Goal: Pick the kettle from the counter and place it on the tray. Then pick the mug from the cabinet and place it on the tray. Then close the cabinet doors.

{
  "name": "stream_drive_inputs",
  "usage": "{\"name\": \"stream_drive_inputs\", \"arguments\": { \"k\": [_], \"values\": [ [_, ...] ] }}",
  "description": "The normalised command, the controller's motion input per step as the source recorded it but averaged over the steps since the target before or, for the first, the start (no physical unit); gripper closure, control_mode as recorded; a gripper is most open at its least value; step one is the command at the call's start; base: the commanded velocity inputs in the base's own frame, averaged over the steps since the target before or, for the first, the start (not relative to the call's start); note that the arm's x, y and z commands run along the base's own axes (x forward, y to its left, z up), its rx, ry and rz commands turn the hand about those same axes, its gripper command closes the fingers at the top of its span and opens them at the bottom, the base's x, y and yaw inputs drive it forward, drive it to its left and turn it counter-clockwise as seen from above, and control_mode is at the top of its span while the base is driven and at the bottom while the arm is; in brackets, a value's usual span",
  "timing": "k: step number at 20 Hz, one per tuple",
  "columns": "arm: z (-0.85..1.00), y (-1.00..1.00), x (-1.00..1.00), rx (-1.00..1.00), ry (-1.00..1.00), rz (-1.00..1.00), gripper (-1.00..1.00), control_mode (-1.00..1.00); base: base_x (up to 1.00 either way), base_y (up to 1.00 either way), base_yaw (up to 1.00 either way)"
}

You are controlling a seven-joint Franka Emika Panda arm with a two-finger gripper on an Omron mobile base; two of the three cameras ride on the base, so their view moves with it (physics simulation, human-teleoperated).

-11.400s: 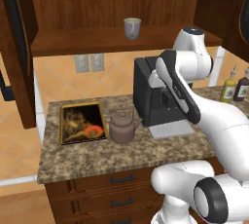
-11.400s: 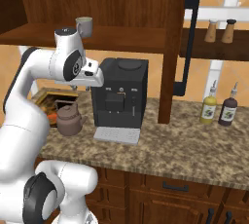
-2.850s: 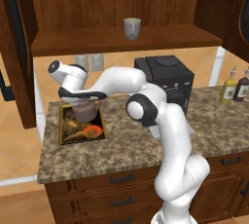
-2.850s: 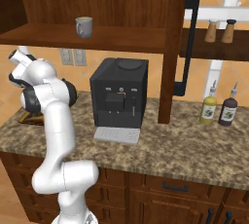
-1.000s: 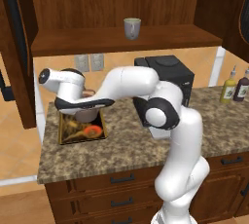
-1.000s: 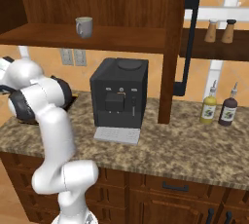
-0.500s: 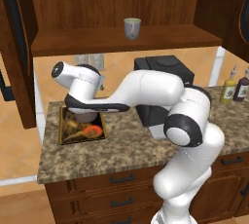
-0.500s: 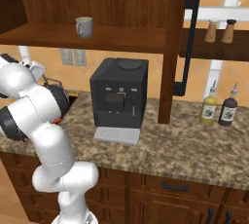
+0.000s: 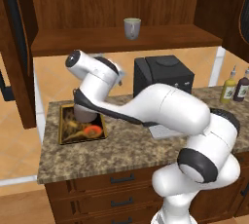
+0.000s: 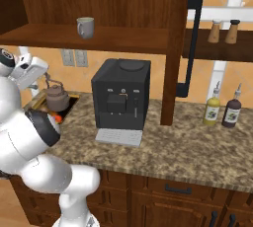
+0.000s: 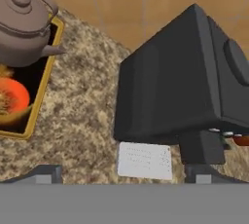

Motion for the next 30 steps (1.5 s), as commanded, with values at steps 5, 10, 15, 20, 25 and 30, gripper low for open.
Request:
{"name": "stream_drive_inputs", "arguments": {
  "k": [5,10,15,20,25,30],
  "values": [
    [0.49,-0.32,-0.41,0.26,-0.58,-0.16,-1.0,-1.0,0.0,0.0,0.0],
    [0.62,-0.34,-0.21,0.28,-0.59,-0.05,-1.0,-1.0,0.0,0.0,0.0],
    [0.92,-0.45,0.0,0.2,-0.41,0.01,-1.0,-1.0,0.0,0.0,0.0],
    [0.84,-0.45,0.0,0.1,-0.38,0.03,-1.0,-1.0,0.0,0.0,0.0],
    [0.25,-0.05,0.0,0.01,-0.09,0.01,-1.0,-1.0,0.0,0.0,0.0],
    [0.04,-0.14,0.0,0.01,-0.02,0.0,-1.0,-1.0,0.0,0.0,0.0]
  ]
}}
